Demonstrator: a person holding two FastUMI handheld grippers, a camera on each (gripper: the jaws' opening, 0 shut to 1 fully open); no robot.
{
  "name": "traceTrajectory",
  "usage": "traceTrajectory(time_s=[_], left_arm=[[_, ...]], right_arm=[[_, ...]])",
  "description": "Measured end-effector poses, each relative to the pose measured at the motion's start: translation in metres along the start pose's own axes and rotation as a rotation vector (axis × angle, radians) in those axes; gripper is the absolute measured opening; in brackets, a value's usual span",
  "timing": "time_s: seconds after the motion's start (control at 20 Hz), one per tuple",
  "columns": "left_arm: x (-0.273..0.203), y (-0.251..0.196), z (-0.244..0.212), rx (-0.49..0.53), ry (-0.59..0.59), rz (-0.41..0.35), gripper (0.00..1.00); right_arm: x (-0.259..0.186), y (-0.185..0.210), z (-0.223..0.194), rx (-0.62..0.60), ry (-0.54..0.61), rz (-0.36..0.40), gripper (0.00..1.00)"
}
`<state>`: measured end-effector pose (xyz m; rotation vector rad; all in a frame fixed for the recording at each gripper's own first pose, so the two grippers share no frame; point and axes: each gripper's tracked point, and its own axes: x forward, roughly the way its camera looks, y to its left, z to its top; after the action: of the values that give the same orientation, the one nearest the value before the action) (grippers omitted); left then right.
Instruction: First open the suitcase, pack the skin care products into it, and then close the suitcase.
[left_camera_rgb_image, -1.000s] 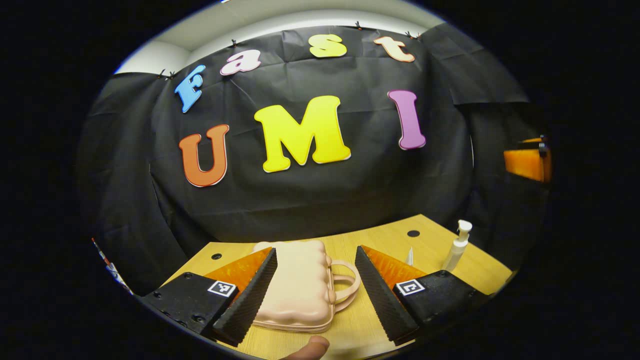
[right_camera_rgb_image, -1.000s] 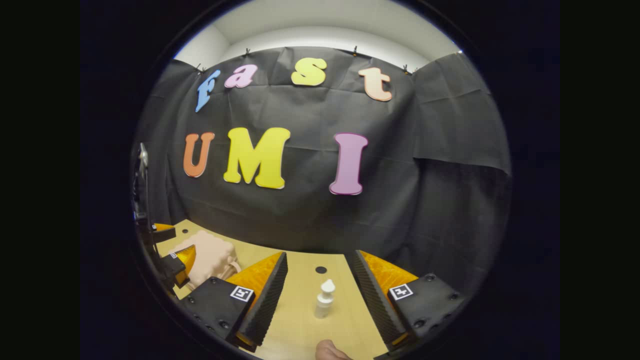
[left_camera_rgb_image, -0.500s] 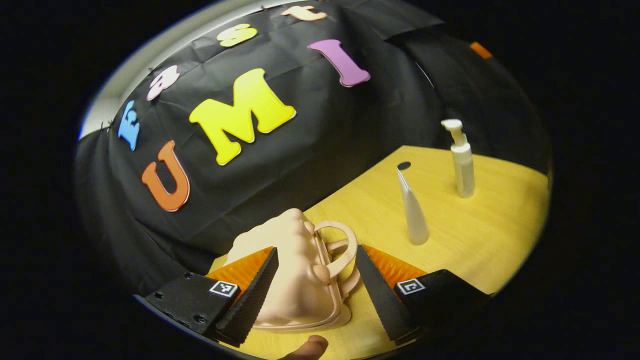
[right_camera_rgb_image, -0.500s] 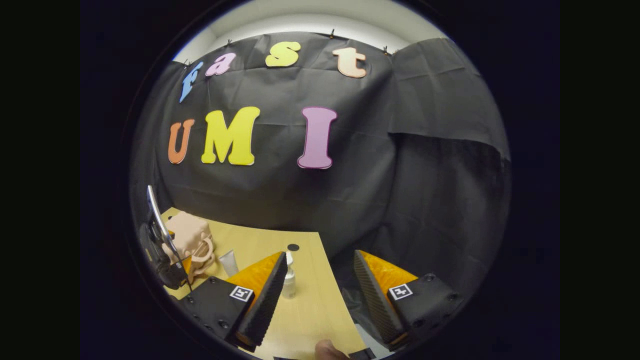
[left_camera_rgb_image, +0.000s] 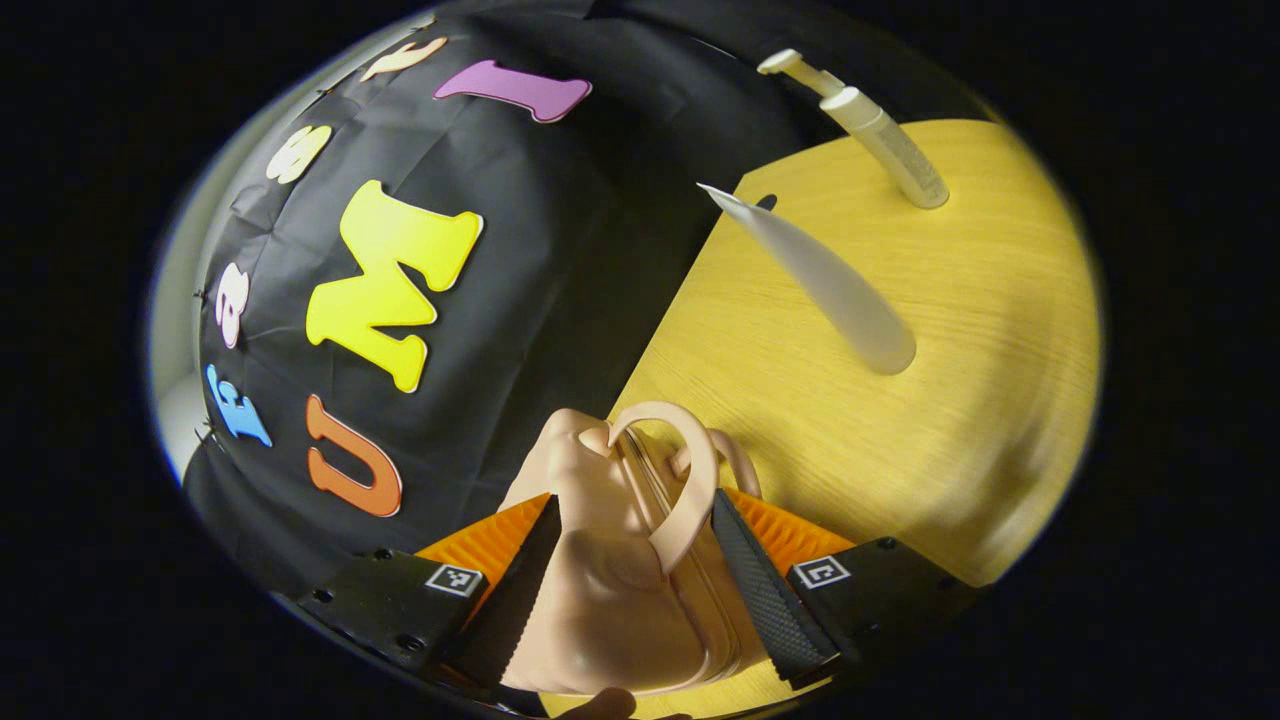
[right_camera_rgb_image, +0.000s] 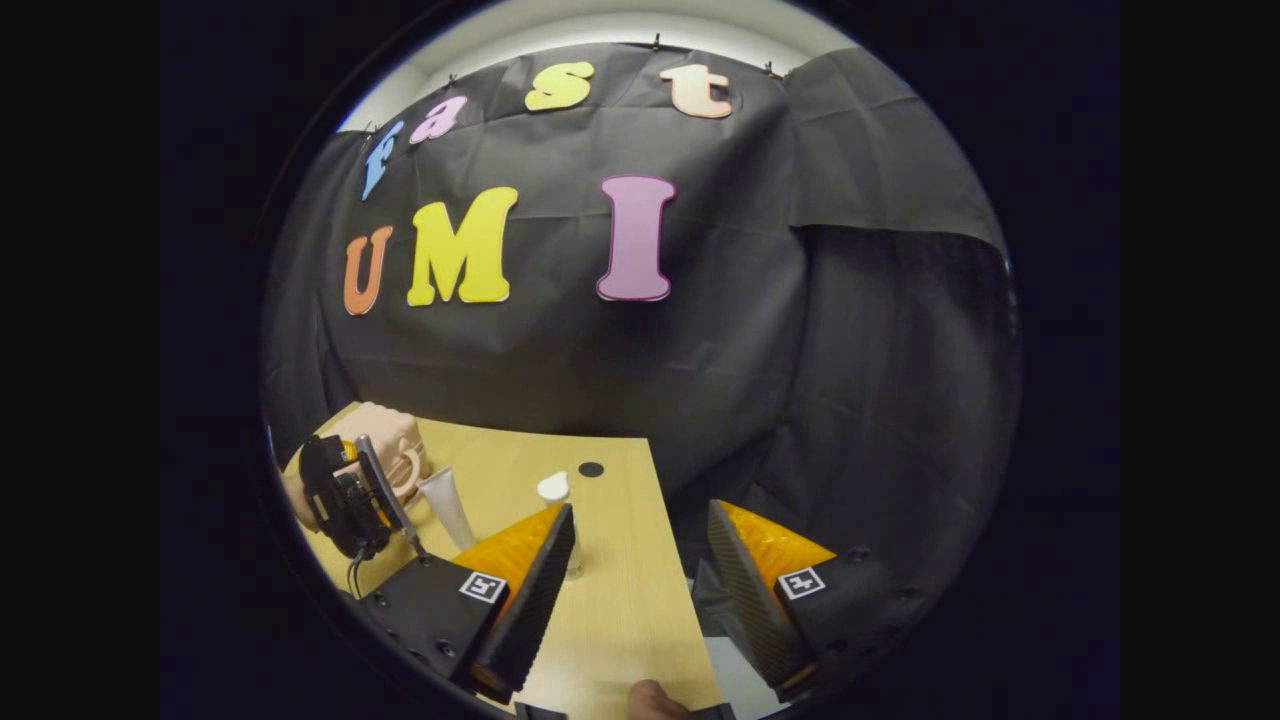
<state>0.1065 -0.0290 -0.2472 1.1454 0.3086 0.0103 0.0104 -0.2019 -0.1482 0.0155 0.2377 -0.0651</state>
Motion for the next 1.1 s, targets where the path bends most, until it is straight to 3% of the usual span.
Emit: traceTrajectory(time_s=[0.15,0.4,0.6,0.65,0.75,0.9,1.1], left_arm=[[0.006,0.002,0.011,0.08,-0.009,0.029,0.87],[0.028,0.0,-0.008,0.18,0.089,0.006,0.7],[0.028,0.0,-0.01,0.239,0.115,-0.042,0.41],[0.029,0.001,-0.012,0.245,0.125,-0.062,0.29],[0.031,0.002,-0.016,0.233,0.133,-0.1,0.14],[0.025,0.007,-0.011,0.195,0.117,-0.133,0.11],[0.019,0.037,-0.011,0.056,0.1,-0.161,0.04]], right_arm=[[0.006,-0.006,-0.002,0.01,-0.004,0.027,0.8],[0.005,-0.003,-0.008,0.014,0.007,0.032,0.78],[-0.012,0.011,-0.005,0.02,-0.001,0.008,0.78],[-0.016,0.016,-0.005,0.018,-0.004,0.002,0.8],[-0.022,0.027,-0.004,0.009,-0.006,-0.008,0.8],[-0.032,0.048,0.004,0.005,-0.027,-0.012,0.78],[-0.039,0.077,0.013,-0.011,-0.039,-0.019,0.8]])
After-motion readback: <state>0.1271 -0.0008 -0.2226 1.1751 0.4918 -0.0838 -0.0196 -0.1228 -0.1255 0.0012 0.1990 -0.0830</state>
